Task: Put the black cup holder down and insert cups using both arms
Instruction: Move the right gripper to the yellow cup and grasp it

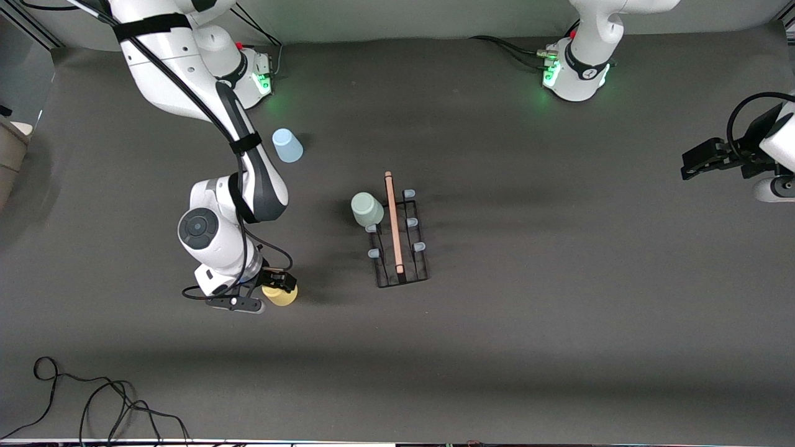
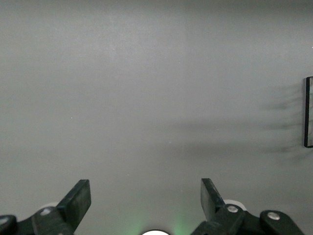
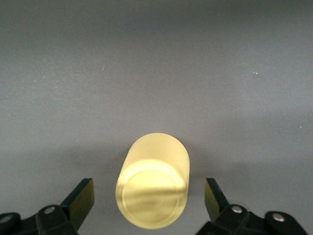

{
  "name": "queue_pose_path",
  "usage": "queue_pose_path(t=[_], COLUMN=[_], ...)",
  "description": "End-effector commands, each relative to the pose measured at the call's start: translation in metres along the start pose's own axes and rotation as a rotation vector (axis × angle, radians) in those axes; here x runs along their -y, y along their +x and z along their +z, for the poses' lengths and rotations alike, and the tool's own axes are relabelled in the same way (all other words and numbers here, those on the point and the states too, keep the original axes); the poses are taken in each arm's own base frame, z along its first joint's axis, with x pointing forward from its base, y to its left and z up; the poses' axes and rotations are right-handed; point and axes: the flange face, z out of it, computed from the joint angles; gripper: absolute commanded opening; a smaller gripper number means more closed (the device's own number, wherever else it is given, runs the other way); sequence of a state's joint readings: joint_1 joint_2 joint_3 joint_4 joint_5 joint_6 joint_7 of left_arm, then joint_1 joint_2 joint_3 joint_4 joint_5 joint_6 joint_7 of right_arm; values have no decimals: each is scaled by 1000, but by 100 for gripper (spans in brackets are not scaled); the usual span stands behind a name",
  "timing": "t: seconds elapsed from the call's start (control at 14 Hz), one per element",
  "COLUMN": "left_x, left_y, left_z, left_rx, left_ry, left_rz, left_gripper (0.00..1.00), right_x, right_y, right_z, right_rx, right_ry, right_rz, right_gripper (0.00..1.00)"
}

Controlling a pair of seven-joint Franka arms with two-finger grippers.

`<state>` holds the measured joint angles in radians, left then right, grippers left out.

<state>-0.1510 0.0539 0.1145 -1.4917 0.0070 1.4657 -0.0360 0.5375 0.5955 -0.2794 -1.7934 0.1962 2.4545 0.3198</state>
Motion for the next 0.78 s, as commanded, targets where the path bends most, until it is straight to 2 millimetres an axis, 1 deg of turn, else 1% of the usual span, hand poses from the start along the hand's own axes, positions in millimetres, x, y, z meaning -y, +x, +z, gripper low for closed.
queue_pose_path(t=[0.0,0.07,0.14,0.21,0.28,0.36,0.43,0.5,0.57,0.71], left_x=[2,2,1,1,0,2,2,2,0,1], left_y=[-3,-3,-4,-4,-4,-4,-4,-4,-4,-3], left_z=[-5,-5,-6,-6,-6,-6,-6,-5,-5,-5], left_rx=[-9,-9,-12,-11,-11,-11,-11,-9,-9,-11], left_ry=[2,2,2,2,2,0,0,0,0,0], left_rz=[-15,-15,-13,-13,-12,-14,-15,-15,-11,-13], left_gripper=[100,100,100,100,100,100,100,100,100,100], right_x=[4,6,6,5,5,5,6,6,6,14], right_y=[5,3,3,3,3,3,4,5,6,12], right_z=[12,15,16,16,16,14,9,4,-8,-43], right_rx=[-8,-5,-5,-4,-2,1,-2,0,14,55], right_ry=[15,12,12,11,11,11,15,18,23,34], right_rz=[-12,-15,-15,-15,-24,-33,-32,-32,-30,-27], right_gripper=[100,100,96,81,48,18,1,0,0,0])
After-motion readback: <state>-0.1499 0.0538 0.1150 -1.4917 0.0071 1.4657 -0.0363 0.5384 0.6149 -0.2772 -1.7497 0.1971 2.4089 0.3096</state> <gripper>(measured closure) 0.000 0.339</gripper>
